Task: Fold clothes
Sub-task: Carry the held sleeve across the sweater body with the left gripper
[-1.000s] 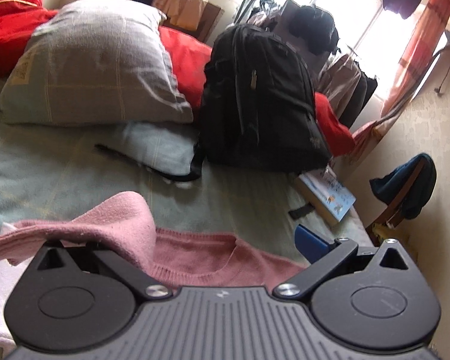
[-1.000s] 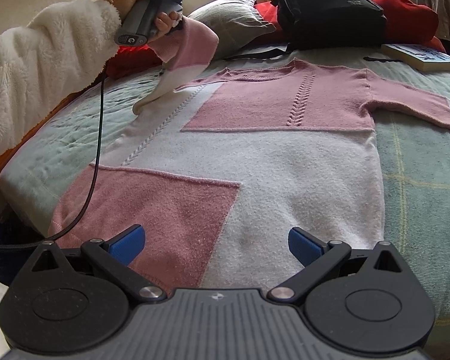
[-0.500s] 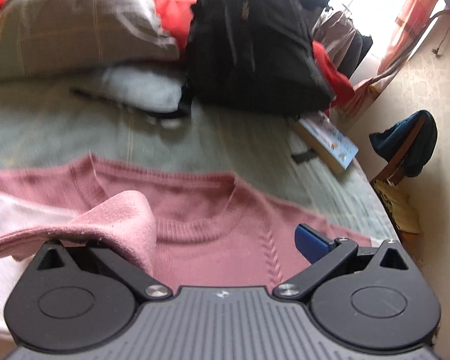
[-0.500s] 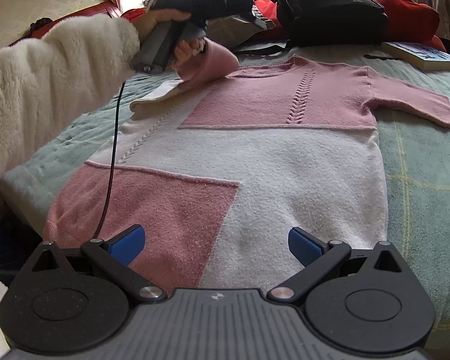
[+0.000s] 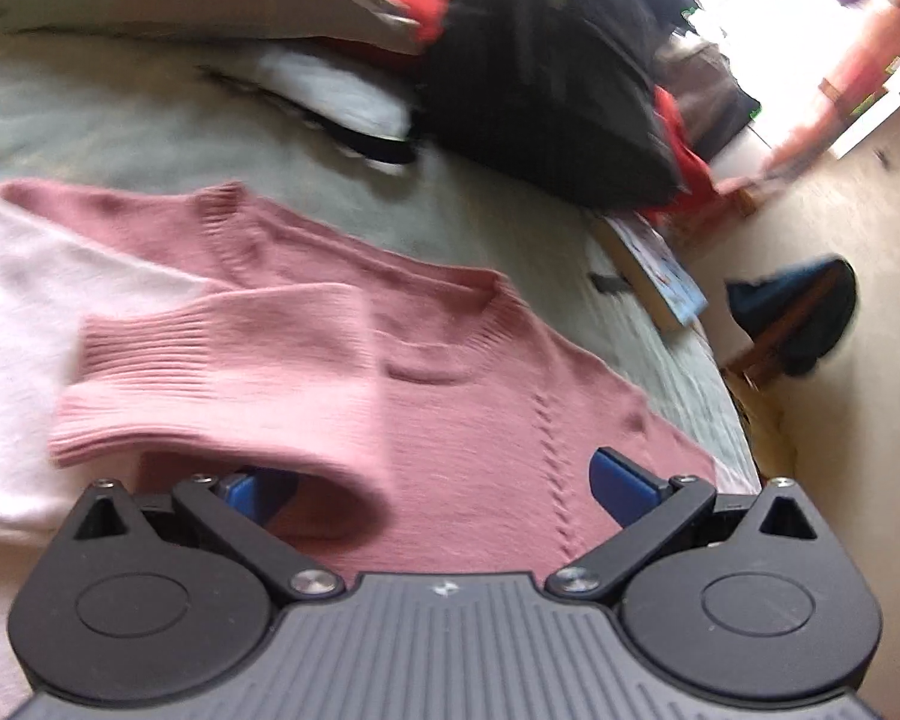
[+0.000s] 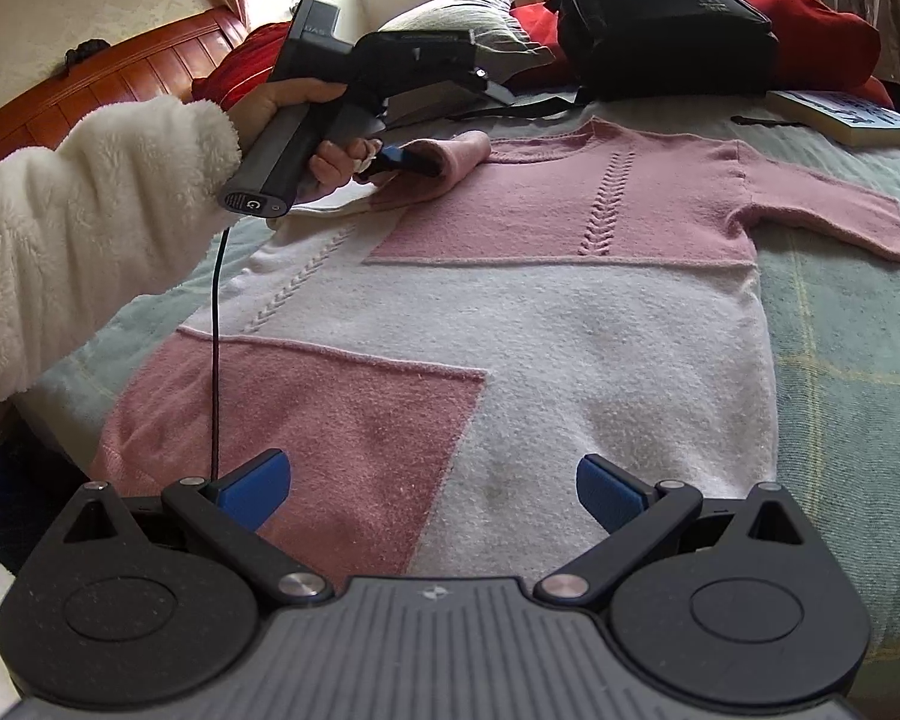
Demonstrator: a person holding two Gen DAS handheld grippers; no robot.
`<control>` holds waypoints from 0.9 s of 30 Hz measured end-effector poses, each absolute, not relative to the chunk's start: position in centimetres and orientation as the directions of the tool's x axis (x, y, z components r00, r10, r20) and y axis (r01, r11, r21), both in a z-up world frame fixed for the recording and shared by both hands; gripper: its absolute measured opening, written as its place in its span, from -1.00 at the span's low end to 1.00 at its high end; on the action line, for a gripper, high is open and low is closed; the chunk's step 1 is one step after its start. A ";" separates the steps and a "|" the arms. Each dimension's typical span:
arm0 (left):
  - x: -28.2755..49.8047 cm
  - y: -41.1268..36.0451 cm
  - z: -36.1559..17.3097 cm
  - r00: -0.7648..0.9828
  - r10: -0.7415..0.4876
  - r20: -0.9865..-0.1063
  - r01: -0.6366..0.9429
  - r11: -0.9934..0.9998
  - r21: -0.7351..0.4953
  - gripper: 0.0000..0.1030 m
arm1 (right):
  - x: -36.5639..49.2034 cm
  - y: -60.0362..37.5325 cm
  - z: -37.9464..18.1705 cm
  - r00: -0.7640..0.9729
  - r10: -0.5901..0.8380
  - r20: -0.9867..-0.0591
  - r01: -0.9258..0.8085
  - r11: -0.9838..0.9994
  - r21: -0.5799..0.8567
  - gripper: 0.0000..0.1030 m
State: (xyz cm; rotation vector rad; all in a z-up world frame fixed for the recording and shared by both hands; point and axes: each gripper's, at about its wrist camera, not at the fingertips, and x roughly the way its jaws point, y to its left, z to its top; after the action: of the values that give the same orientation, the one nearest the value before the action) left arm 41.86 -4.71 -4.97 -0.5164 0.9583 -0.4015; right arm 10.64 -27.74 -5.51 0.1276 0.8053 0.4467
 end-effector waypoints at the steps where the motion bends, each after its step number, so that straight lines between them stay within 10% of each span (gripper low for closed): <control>1: 42.1 -4.3 -5.2 0.528 -0.519 -0.672 0.060 0.812 -0.580 0.99 | 10.6 -27.7 -5.5 0.606 0.433 -0.667 -0.338 0.899 0.277 1.00; 27: 39.6 -3.2 2.1 0.582 -0.583 -0.567 0.270 0.796 -0.541 0.99 | 10.8 -26.3 -4.6 0.618 0.378 -0.689 -0.314 0.923 0.224 1.00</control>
State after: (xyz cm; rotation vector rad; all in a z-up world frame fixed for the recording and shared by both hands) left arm 39.59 -3.20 2.12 -0.4255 0.8068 -0.5156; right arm 10.80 -26.28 -4.59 0.0845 0.8123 0.3982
